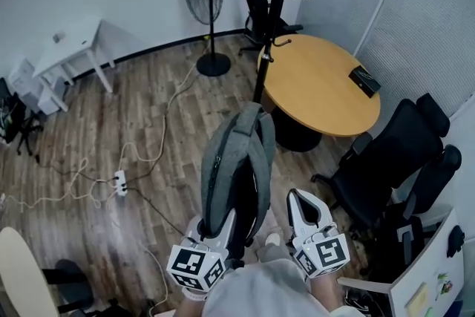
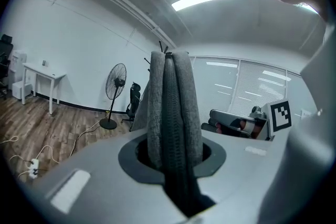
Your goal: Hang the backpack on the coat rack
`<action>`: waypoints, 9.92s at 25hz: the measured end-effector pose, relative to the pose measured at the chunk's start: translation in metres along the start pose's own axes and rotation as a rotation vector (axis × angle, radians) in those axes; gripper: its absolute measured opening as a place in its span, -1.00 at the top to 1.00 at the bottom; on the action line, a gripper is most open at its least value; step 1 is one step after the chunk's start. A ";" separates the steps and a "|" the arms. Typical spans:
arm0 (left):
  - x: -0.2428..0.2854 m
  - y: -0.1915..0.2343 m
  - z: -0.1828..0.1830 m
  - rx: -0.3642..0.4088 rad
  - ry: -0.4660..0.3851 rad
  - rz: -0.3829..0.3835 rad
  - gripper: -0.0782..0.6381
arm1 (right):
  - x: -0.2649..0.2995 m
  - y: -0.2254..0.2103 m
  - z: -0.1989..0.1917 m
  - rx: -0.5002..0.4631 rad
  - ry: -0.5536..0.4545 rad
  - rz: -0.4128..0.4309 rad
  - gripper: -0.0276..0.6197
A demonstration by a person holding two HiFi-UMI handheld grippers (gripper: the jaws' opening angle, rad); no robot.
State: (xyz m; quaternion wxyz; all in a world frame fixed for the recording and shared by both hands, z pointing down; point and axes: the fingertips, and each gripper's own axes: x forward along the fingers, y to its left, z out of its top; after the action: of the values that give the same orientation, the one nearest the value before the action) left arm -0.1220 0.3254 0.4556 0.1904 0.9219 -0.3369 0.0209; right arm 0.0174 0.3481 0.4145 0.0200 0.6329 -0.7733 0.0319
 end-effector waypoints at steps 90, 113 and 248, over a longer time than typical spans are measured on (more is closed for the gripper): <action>0.189 0.227 0.137 -0.079 -0.077 0.047 0.49 | 0.336 -0.040 0.054 -0.042 0.034 0.101 0.91; 0.321 0.319 0.231 0.003 -0.092 0.084 0.49 | 0.488 -0.132 0.060 0.035 0.009 0.092 0.91; 0.507 0.249 0.312 0.365 -0.111 -0.387 0.09 | 0.549 -0.234 0.080 0.189 -0.093 -0.087 0.91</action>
State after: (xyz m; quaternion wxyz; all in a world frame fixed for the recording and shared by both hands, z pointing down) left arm 0.0849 -0.2745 0.3349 0.0027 0.9879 -0.1547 -0.0058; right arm 0.1386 -0.2405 0.3792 -0.0742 0.6658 -0.7386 0.0747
